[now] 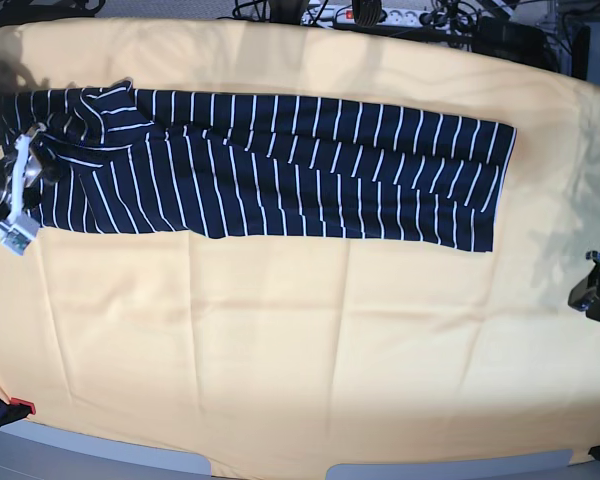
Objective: Fold the T-shirt properly
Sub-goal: 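Grasp the shirt end with the right gripper and fold it inward, then grasp the opposite shirt end with the left gripper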
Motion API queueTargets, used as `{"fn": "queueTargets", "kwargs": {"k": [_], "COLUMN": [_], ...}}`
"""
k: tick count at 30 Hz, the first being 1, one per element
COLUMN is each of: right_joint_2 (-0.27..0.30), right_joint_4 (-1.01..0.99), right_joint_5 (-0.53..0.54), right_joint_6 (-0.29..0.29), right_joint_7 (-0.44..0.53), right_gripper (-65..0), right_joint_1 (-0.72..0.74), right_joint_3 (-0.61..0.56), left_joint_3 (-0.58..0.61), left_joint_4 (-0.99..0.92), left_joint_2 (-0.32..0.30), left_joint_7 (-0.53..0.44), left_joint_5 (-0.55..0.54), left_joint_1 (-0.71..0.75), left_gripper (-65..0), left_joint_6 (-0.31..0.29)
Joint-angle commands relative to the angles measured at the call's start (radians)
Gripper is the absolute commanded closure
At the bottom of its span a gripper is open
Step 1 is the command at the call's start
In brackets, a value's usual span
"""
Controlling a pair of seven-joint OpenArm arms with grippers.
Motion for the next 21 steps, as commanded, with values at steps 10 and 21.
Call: {"fn": "queueTargets", "kwargs": {"k": [10, 21], "right_joint_2": [-0.206, -0.338], "right_joint_4": [-0.18, -0.369], "right_joint_5": [-0.304, -0.338], "right_joint_6": [-0.024, 0.009], "right_joint_7": [0.253, 0.267], "right_gripper": [0.0, 0.0], "right_joint_1": [0.008, 0.008], "right_joint_3": [0.026, 0.025], "left_joint_3": [-0.243, -0.309], "left_joint_4": [-0.092, -0.17], "left_joint_2": [-0.016, 0.084], "left_joint_7": [0.13, 0.267], "left_joint_5": [-0.257, -0.492], "left_joint_1": [0.175, 0.355], "left_gripper": [-27.0, -27.0], "left_joint_6": [-0.009, -0.093]}}
